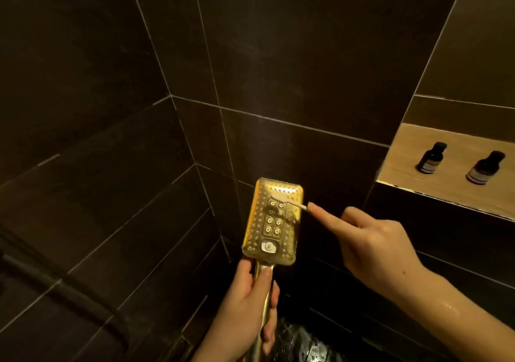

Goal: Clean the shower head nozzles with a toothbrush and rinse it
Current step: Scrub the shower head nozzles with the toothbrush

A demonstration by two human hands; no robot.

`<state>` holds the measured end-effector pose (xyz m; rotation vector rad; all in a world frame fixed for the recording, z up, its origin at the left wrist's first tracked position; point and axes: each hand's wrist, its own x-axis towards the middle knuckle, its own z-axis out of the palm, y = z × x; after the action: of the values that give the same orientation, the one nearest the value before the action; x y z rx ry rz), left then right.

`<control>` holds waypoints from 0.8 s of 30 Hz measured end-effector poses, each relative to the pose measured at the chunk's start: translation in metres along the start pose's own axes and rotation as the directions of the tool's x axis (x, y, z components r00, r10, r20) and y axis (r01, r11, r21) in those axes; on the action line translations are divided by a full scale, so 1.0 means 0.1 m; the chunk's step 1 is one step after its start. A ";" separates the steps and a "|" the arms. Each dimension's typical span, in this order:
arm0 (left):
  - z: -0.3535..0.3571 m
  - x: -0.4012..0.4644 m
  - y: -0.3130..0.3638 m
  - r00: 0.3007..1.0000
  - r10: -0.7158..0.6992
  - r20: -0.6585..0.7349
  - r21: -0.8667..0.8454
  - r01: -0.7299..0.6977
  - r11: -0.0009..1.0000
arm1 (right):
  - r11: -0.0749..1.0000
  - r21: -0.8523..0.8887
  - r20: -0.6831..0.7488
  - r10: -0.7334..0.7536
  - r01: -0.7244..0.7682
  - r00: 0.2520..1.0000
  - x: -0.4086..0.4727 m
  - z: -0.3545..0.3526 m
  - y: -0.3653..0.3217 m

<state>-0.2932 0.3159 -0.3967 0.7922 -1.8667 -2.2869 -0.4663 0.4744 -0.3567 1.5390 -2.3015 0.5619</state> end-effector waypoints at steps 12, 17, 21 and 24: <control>-0.03 -0.05 0.04 0.999 -0.038 0.027 0.017 0.038 0.999 | 0.999 0.002 0.083 -0.052 0.052 0.995 -0.01 0.07 0.19; -0.05 -0.06 0.05 0.995 -0.066 0.073 0.000 0.066 0.998 | 0.977 0.043 0.189 -0.214 0.210 0.958 -0.18 0.10 0.07; -0.04 -0.06 0.07 0.992 -0.094 0.080 -0.004 0.095 0.996 | 0.999 -0.008 0.091 -0.045 0.046 0.995 -0.08 0.06 0.26; -0.04 -0.06 0.08 0.989 -0.121 0.086 0.005 0.121 0.993 | 0.985 0.049 0.168 -0.171 0.165 0.971 -0.28 0.18 0.09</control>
<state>-0.2885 0.3125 -0.3873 0.8420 -1.9032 -2.4301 -0.4649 0.4912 -0.3864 1.8440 -2.2635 0.4427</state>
